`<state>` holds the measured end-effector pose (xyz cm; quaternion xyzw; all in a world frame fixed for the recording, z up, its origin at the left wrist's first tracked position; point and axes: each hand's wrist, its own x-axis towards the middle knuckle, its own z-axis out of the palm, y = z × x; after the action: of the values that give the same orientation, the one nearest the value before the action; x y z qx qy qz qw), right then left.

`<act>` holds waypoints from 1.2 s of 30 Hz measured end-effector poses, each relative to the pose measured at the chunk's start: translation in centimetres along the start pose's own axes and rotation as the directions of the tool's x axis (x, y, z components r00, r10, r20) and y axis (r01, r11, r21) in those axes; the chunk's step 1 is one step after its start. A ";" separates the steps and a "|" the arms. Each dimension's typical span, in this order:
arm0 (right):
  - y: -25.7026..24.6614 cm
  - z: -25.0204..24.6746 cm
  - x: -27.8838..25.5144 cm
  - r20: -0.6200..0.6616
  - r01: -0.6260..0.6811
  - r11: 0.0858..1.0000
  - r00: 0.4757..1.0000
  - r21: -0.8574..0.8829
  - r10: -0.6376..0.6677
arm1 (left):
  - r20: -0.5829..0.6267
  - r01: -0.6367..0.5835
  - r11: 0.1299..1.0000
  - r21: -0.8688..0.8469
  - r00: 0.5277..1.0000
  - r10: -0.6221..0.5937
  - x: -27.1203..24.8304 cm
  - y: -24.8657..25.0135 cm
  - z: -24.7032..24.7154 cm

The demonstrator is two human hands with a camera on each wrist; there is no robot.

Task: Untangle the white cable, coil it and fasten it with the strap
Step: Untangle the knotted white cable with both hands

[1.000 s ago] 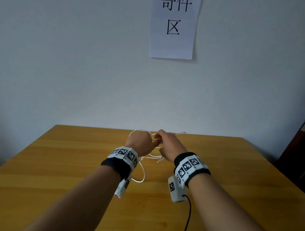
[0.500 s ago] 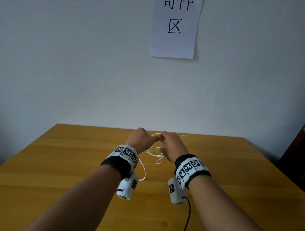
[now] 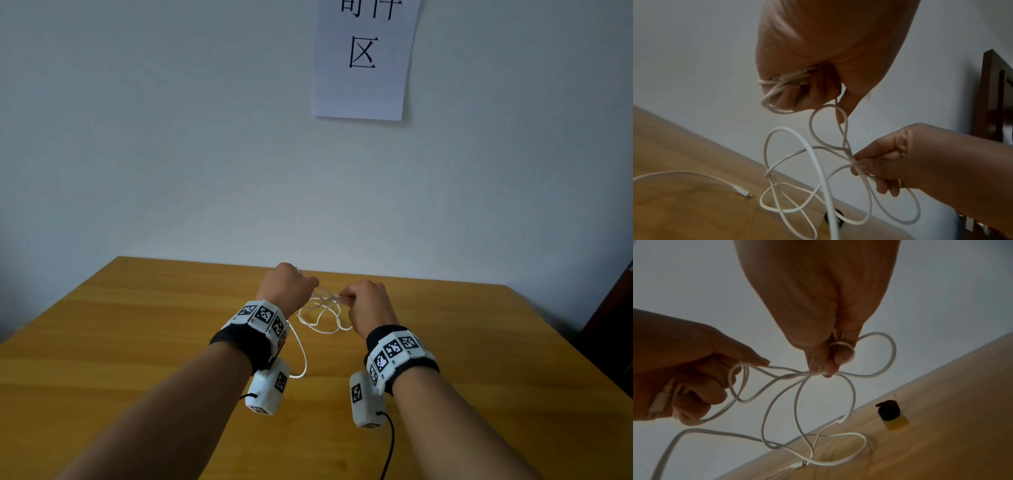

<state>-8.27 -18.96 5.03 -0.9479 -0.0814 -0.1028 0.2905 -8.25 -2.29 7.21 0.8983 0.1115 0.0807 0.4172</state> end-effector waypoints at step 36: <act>-0.9 0.6 -0.4 0.020 -0.027 0.990 0.999 -0.137 0.030 | 0.100 -0.063 0.985 -0.158 0.992 0.079 -0.6 -0.3 -0.7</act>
<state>-8.81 -17.96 4.92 -0.9677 -0.0639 -0.0936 0.2253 -9.03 -1.71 7.40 0.8697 0.0505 0.0561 0.4878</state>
